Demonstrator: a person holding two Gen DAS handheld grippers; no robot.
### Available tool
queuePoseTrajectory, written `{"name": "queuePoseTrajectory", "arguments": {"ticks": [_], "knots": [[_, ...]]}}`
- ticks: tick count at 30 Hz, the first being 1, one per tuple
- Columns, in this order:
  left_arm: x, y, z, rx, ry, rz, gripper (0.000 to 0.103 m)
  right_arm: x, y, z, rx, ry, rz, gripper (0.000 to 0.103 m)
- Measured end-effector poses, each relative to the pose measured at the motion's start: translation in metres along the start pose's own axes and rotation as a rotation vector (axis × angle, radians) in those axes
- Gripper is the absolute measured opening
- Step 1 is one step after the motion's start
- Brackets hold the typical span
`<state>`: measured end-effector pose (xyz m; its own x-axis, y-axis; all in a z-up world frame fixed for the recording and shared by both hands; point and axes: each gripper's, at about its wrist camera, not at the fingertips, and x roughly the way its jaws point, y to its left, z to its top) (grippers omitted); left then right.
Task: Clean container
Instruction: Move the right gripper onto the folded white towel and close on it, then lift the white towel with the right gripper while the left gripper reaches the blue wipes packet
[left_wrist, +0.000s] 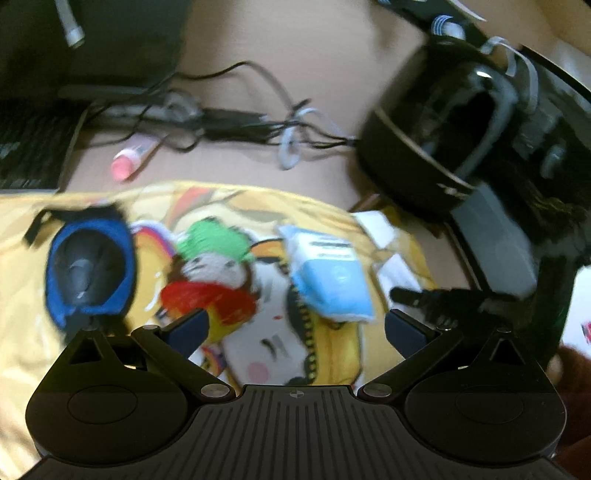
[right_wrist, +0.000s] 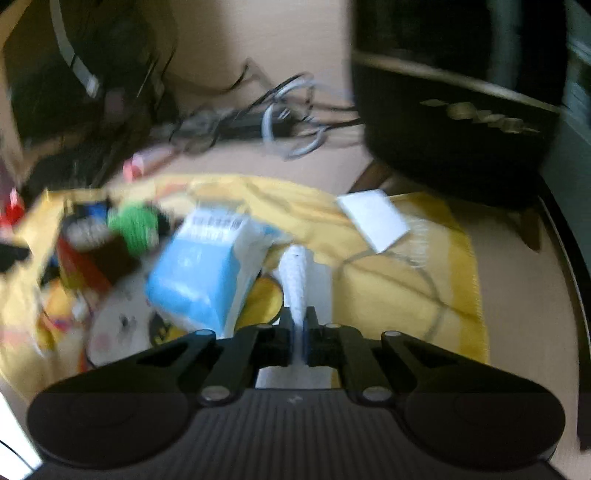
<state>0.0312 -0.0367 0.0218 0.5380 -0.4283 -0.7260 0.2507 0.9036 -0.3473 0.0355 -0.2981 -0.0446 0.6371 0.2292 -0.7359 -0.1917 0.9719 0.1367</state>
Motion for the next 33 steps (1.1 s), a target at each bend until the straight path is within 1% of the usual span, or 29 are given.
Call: {"name": "queuePoseTrajectory", "arguments": {"ticks": [2,4,6,8,10,11,12,14,15,18,19,21,24,27,29,31,33], "knots": [[0.003,-0.011,0.001,0.077,-0.013,-0.017,0.103,-0.022,-0.009,0.012,0.052,-0.027,0.0,0.006],[0.013,-0.026,0.001,0.177,-0.021,-0.011,0.103,-0.041,-0.016,0.025,0.137,-0.05,0.044,0.006],[0.026,-0.041,-0.001,0.286,-0.03,0.006,0.103,-0.049,-0.024,0.035,0.261,-0.056,0.149,0.006],[0.042,-0.058,-0.007,0.418,-0.038,0.038,0.103,-0.044,-0.021,0.039,0.294,-0.071,0.198,0.006],[0.06,-0.072,-0.012,0.54,-0.03,0.093,0.103,-0.025,-0.01,0.044,0.279,-0.081,0.219,0.006],[0.07,-0.077,-0.013,0.581,-0.012,0.111,0.103,-0.014,-0.004,0.046,0.275,-0.08,0.231,0.006],[0.077,-0.079,-0.012,0.594,0.003,0.103,0.103,0.0,0.002,0.049,0.268,-0.072,0.266,0.006],[0.086,-0.077,-0.007,0.567,0.032,0.038,0.102,0.026,0.014,0.053,0.249,-0.043,0.339,0.006],[0.091,-0.073,-0.004,0.544,0.046,0.025,0.102,0.04,0.019,0.056,0.22,-0.018,0.366,0.006],[0.109,-0.058,0.007,0.456,0.091,0.03,0.102,0.065,0.023,0.058,0.127,0.014,0.314,0.007],[0.112,-0.053,0.011,0.415,0.104,0.033,0.102,0.068,0.019,0.058,0.118,0.014,0.316,0.007],[0.113,-0.048,0.014,0.38,0.113,0.036,0.102,0.069,0.004,0.057,0.15,0.013,0.275,0.008],[0.114,-0.045,0.016,0.361,0.118,0.043,0.102,0.066,-0.017,0.051,0.174,0.03,0.151,0.009],[0.118,-0.043,0.016,0.337,0.128,0.055,0.102,0.06,-0.026,0.043,0.207,0.025,0.149,0.009],[0.12,-0.042,0.015,0.336,0.142,0.068,0.102,0.05,-0.022,0.04,0.224,0.005,0.193,0.009],[0.119,-0.043,0.013,0.351,0.155,0.08,0.102,0.038,-0.012,0.036,0.248,-0.018,0.291,0.009],[0.118,-0.044,0.011,0.363,0.166,0.09,0.102,0.034,-0.003,0.034,0.265,-0.015,0.378,0.011]]}}
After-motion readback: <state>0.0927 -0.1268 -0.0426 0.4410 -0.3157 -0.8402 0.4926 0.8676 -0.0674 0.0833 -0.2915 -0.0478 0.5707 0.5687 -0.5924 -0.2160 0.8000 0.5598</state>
